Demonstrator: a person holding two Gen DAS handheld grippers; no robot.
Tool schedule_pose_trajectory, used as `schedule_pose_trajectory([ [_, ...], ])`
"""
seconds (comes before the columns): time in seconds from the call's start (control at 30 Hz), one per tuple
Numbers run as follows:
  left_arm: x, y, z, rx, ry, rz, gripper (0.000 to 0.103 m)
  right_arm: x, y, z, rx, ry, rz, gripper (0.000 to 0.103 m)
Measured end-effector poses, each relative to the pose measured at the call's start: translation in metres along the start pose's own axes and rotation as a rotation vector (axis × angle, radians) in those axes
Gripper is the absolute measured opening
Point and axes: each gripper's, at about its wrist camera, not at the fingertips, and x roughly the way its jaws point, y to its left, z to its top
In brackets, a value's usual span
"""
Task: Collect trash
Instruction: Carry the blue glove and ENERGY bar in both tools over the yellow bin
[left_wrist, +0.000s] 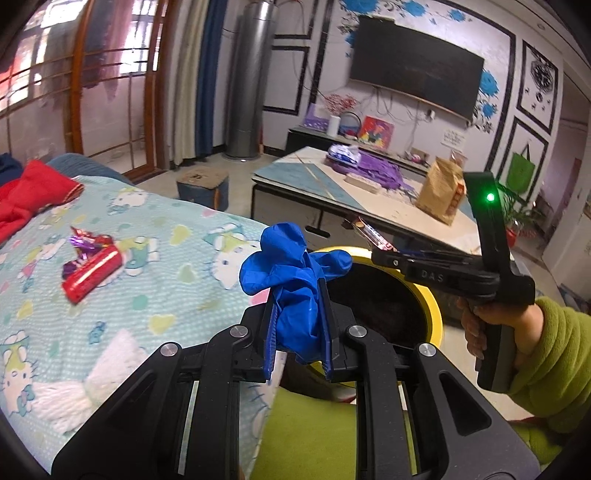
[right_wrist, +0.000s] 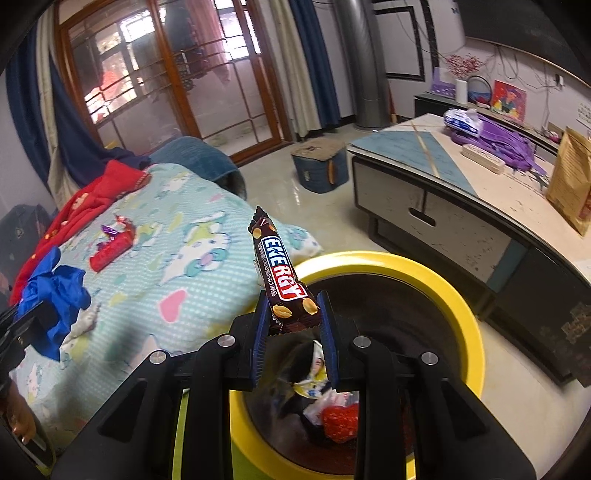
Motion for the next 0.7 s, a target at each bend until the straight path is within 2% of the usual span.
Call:
schedule_pose_trajectory([
  [0.5,0.048,-0.034,-0.011,0.095,0.098,-0.069,0.013,0.018,-0.039,-0.013,0.078,0.067,-0.053,0.025],
  [0.7,0.077,-0.047,-0.016,0.131,0.162,-0.095,0.013,0.028,-0.052,-0.018,0.117,0.105,-0.06,0.025],
])
